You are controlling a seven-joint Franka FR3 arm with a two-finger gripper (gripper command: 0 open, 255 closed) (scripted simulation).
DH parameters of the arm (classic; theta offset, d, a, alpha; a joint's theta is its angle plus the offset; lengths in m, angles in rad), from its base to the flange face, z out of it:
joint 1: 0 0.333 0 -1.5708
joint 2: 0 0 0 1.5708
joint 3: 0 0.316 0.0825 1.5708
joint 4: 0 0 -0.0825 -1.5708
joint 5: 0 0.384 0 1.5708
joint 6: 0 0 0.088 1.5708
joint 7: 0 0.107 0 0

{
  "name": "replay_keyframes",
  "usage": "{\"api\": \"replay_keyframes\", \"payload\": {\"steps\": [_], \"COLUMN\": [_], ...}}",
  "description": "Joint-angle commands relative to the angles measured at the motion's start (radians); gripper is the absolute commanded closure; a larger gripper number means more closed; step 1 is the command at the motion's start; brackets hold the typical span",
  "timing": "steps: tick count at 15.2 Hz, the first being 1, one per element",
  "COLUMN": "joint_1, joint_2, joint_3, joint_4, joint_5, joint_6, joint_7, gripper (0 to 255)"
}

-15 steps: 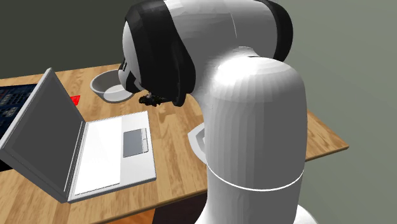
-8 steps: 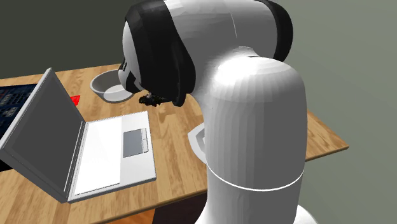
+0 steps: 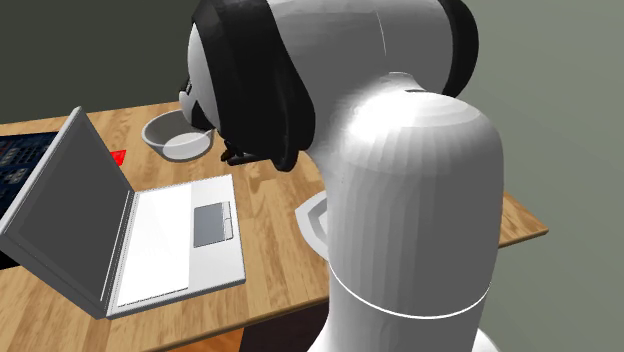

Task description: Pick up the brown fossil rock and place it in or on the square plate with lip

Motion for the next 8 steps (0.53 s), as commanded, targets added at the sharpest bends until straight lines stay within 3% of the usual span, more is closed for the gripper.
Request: {"api": "replay_keyframes", "payload": {"steps": [1, 8], "joint_1": [-0.002, -0.006], "joint_2": [-0.015, -0.06], "joint_3": [0.002, 0.008], "joint_4": [0.007, 0.043], "joint_5": [0.005, 0.02], "joint_6": [-0.021, -0.103], "joint_7": [-0.004, -0.014], "gripper": [255, 255]}}
